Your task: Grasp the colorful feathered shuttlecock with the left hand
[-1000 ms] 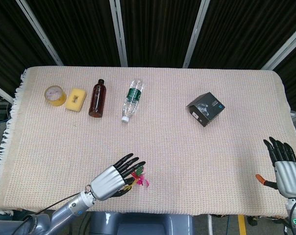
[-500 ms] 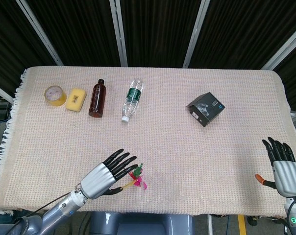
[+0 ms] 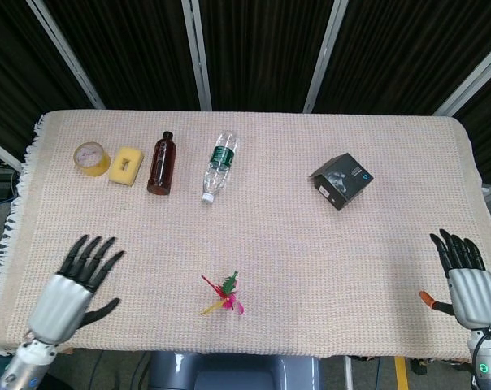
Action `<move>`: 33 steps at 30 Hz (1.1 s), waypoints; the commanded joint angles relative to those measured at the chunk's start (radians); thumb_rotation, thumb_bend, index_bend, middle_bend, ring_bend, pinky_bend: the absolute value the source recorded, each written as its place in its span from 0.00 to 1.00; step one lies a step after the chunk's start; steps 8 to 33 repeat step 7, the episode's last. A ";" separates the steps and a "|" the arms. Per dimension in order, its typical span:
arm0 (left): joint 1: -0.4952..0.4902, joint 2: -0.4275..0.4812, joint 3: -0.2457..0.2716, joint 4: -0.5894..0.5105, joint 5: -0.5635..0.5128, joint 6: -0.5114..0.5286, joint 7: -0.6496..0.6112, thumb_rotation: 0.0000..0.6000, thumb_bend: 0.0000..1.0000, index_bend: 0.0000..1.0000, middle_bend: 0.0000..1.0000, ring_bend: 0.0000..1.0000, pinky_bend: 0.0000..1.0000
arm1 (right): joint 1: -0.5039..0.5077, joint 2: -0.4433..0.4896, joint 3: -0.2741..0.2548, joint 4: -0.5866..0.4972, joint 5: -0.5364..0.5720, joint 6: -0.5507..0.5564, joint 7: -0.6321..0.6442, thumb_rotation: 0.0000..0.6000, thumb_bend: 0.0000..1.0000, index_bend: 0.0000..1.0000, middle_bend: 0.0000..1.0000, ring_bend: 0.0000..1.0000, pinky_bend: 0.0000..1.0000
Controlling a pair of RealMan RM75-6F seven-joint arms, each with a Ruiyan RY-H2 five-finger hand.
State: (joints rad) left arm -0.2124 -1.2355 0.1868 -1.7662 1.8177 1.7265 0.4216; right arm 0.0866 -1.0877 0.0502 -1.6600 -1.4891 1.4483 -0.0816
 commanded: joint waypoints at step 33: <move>0.242 0.033 -0.125 0.027 -0.457 0.143 0.018 0.94 0.18 0.10 0.00 0.00 0.00 | 0.012 -0.029 -0.014 -0.021 -0.019 -0.018 -0.090 1.00 0.10 0.00 0.00 0.00 0.00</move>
